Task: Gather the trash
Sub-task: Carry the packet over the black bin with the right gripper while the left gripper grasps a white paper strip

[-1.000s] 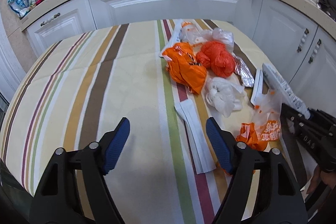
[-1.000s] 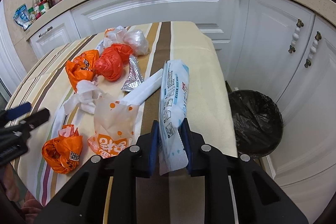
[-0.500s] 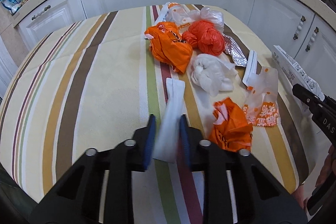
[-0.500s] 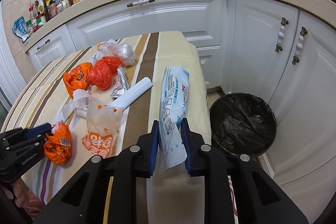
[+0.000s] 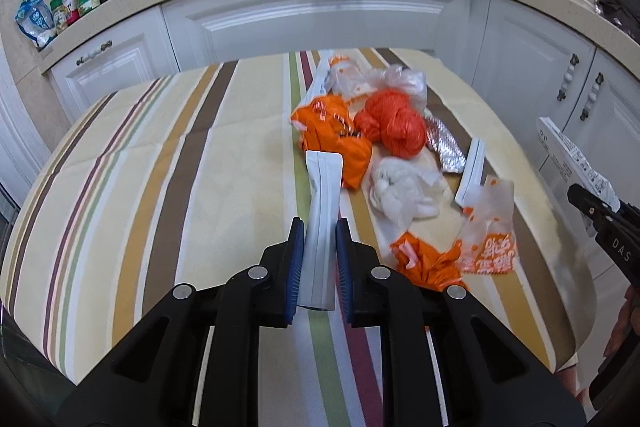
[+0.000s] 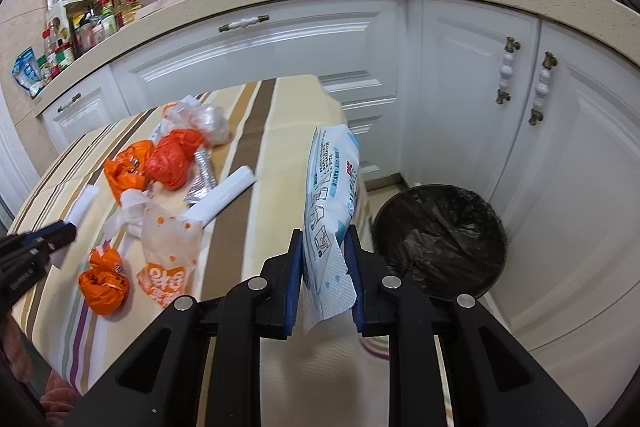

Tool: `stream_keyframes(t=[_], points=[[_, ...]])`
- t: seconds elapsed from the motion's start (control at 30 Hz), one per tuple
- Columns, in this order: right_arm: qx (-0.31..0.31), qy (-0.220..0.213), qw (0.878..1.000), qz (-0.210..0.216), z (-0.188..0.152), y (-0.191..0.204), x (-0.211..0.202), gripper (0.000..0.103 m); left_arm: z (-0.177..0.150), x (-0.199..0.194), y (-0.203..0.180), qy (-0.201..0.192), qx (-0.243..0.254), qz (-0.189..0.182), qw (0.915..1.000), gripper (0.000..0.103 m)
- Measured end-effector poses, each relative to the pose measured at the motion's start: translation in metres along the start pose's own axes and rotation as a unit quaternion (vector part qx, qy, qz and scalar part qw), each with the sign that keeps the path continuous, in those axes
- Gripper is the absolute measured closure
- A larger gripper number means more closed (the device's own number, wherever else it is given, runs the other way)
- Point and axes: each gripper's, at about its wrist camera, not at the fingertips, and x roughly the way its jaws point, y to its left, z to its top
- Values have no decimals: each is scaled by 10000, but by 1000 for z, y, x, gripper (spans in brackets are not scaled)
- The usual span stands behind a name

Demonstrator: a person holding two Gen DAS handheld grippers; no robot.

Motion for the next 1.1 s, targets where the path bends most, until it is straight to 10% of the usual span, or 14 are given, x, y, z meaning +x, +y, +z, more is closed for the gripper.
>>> stream_keyframes(t=[0.57, 1.1], points=[[303, -266, 9962, -778, 18, -69, -6, 82, 62, 3, -116, -502, 661, -1009, 9914, 87], [758, -238, 9912, -1060, 26, -158, 39, 82, 87, 84, -279, 13, 1331, -1330, 9821, 87]])
